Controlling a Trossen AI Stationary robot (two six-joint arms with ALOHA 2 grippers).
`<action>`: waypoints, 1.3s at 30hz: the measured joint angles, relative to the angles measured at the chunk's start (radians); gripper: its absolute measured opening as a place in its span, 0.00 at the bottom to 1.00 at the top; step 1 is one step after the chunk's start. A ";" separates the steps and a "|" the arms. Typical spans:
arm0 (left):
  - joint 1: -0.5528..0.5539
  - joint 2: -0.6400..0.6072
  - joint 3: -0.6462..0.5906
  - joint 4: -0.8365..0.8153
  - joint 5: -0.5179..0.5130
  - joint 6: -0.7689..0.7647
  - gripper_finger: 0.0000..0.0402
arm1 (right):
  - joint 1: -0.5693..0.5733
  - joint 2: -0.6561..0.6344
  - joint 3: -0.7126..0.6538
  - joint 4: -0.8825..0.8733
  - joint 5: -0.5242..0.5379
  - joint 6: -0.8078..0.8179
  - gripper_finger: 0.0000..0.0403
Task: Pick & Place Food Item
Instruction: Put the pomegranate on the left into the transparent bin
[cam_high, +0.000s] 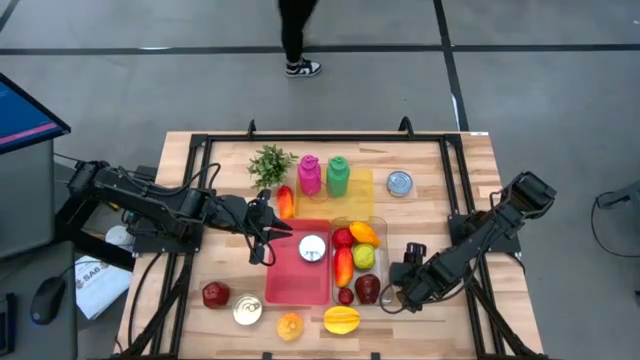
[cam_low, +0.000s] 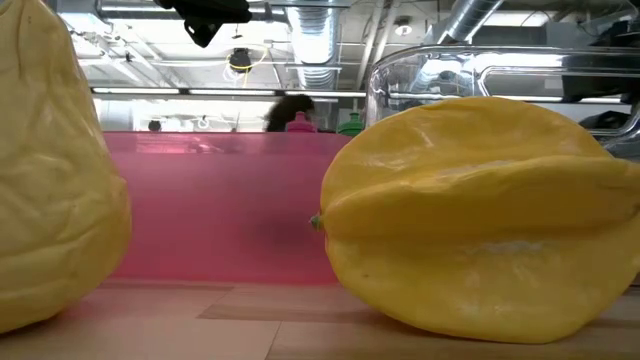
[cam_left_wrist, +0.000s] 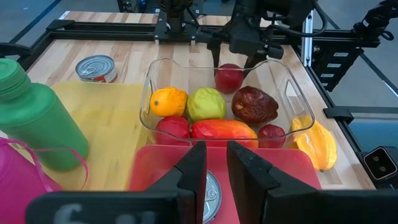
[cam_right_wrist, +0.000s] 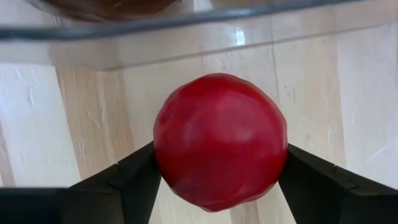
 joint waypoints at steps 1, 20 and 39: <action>0.000 0.000 0.000 0.000 0.000 0.000 0.13 | 0.002 0.000 0.000 -0.003 0.000 0.000 0.69; 0.000 0.000 0.000 0.000 0.000 0.000 0.13 | 0.019 -0.019 0.000 -0.052 0.000 0.011 0.69; 0.000 0.000 0.000 0.000 0.000 0.000 0.13 | 0.019 -0.168 0.000 -0.226 0.027 0.089 0.68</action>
